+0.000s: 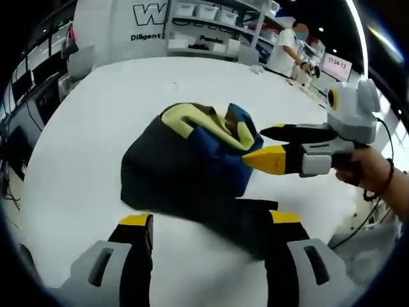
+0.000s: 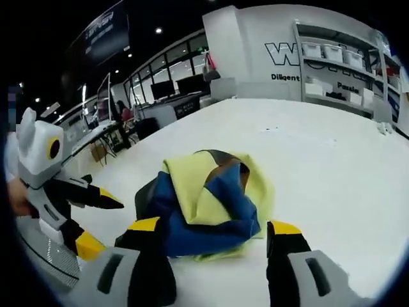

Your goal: Fold the garment on the visible template until the final outline fits inside the template.

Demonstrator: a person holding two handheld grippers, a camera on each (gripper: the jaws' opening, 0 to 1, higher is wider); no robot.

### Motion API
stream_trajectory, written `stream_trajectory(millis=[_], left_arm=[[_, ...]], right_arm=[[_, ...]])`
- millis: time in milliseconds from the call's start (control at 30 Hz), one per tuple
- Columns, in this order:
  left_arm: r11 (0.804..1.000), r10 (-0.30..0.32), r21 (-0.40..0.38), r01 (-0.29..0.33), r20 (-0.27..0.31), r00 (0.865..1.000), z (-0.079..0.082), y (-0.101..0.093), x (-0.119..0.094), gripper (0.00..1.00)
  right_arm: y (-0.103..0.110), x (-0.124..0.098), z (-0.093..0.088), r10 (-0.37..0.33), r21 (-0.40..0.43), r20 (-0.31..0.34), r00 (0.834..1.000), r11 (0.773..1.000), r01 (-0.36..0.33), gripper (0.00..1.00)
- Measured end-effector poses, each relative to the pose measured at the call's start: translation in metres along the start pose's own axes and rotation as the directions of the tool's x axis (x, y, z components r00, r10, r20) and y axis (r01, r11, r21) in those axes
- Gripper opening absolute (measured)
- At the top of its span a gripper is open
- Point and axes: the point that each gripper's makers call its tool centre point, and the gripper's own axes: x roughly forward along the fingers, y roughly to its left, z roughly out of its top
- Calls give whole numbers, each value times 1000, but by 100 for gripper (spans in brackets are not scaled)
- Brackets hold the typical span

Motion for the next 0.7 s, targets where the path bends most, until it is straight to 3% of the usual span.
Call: stream_trajectory(millis=[267,400,567,633,700], left_arm=[[1000,0,22,1,-34,999,-12,-5,17,42],[1000,-6,10,7,-82,997,-26,-9,36,30],[1000,-6,0,6,-96,995,-33,-9,45,2],[1000,-1,-2,1,-110,994,-38,-10,50,0],[999,10,-32,-15,-135,991,-42,-6,50,0]], right_arm=[[-4,16,-8,6,-3,-14,1000,1000,-6,43],[-6,35,-22,9,-25,-44,999,1000,-10,37],[-10,42,-26,-5,-39,-52,999,999,3,25],[-12,45,-26,-14,-37,-47,999,999,13,20],[-17,46,-20,-39,-68,-37,999,997,36,7]])
